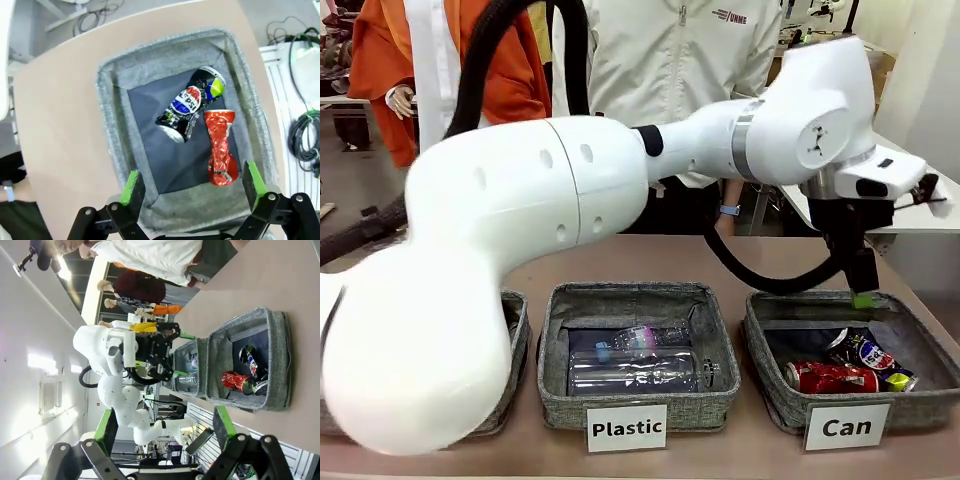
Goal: Sort the can waste into the basket.
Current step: Pick up the can waste from the table and place it in the right Fabric basket.
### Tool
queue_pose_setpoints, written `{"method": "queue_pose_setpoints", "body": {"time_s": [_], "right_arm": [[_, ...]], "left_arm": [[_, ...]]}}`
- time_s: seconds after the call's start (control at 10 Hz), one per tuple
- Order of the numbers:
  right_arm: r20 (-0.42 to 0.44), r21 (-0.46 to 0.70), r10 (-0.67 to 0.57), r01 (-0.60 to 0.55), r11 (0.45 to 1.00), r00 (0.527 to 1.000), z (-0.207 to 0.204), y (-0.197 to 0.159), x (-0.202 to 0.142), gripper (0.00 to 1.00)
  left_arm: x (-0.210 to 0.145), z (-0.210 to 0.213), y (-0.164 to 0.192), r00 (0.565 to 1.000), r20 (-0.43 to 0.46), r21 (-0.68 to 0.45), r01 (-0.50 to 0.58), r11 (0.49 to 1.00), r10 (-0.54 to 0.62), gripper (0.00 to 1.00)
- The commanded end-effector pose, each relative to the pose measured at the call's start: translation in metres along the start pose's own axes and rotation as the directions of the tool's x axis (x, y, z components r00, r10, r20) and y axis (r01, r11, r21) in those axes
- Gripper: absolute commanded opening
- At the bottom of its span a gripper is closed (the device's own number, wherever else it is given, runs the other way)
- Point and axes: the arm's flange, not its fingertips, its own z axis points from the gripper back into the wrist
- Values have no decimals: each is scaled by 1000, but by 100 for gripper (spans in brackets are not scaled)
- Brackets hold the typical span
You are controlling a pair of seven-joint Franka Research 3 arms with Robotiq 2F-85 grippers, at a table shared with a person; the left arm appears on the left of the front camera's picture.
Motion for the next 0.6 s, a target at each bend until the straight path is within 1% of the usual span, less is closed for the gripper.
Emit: {"method": "queue_pose_setpoints", "body": {"time_s": [0.0,0.1,0.2,0.3,0.4,0.5], "right_arm": [[0,0,0,0,1000,1000,0,0,0,100],[-23,-1,35,-35,999,999,-25,6,2,100],[-97,26,69,-67,997,993,-58,15,5,100],[-169,23,91,-88,996,981,-96,25,7,100],[-248,10,109,-110,994,963,-137,35,10,100],[-312,2,117,-123,992,943,-170,44,6,100]], "left_arm": [[-43,50,-15,996,43,-152,-77,985,84,100],[-69,80,-15,984,68,-177,-150,973,164,100],[-98,105,-23,971,86,-203,-200,958,221,100],[-126,117,-37,959,42,-212,-264,941,279,100],[-161,123,-58,943,-33,-293,-327,899,332,100],[-195,133,-78,903,-64,-243,-428,871,426,100]]}}
